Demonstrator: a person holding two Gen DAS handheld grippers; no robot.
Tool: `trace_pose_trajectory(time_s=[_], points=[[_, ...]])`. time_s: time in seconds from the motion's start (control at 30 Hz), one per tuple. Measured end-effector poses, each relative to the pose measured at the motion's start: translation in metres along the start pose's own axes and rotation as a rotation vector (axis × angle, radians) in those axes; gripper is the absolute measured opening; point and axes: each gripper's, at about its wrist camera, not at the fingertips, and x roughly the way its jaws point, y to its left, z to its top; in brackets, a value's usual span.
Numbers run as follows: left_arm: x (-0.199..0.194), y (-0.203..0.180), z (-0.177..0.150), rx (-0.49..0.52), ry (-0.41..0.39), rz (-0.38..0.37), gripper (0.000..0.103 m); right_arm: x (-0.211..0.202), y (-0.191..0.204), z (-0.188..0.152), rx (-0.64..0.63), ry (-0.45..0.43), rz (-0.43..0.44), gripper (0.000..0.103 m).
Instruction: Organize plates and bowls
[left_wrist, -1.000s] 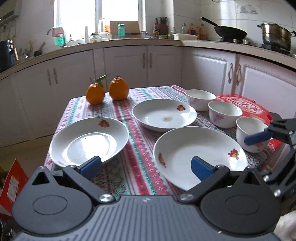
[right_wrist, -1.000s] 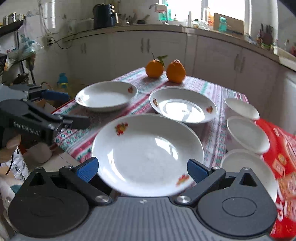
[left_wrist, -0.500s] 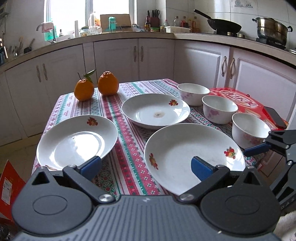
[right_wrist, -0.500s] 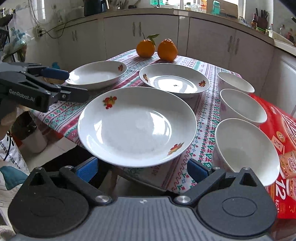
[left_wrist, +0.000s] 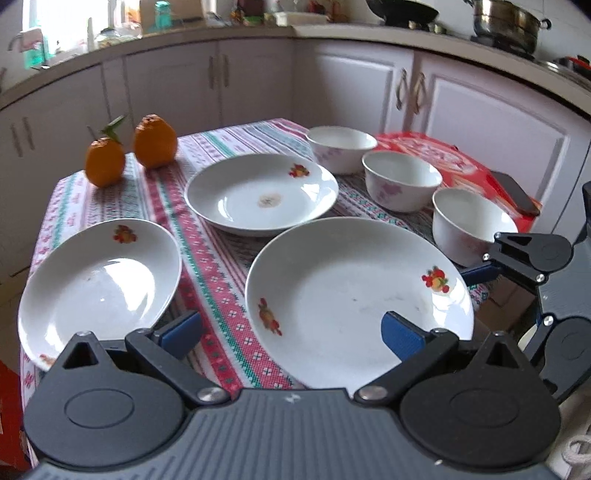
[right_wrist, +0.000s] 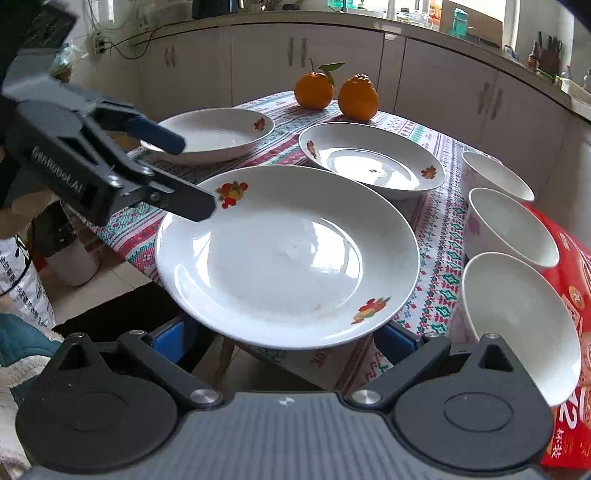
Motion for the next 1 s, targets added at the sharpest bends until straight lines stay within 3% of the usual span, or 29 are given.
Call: trace_pose_trajectory(time_s=[0.13, 0.33, 0.57, 0.9, 1.0], points=[[0.006, -0.004, 0.001, 0.061, 0.01, -0.006, 0.102, 0.0, 0.0, 0.001, -0.013, 0.01, -0.005, 0.103], [-0.013, 0.004, -0.018, 0.031, -0.012, -0.098, 0.102, -0.024, -0.017, -0.001, -0.009, 0.01, 0.007, 0.103], [-0.019, -0.007, -0.037, 0.095, -0.011, -0.127, 0.102, -0.038, -0.041, 0.024, 0.053, -0.065, 0.035, 0.103], [-0.001, -0.031, -0.045, 0.151, -0.047, -0.102, 0.102, 0.005, -0.067, 0.073, 0.078, 0.004, 0.132, 0.102], [0.002, -0.033, -0.046, 0.125, -0.043, -0.089, 0.102, 0.022, -0.08, 0.085, 0.088, 0.06, 0.156, 0.094]])
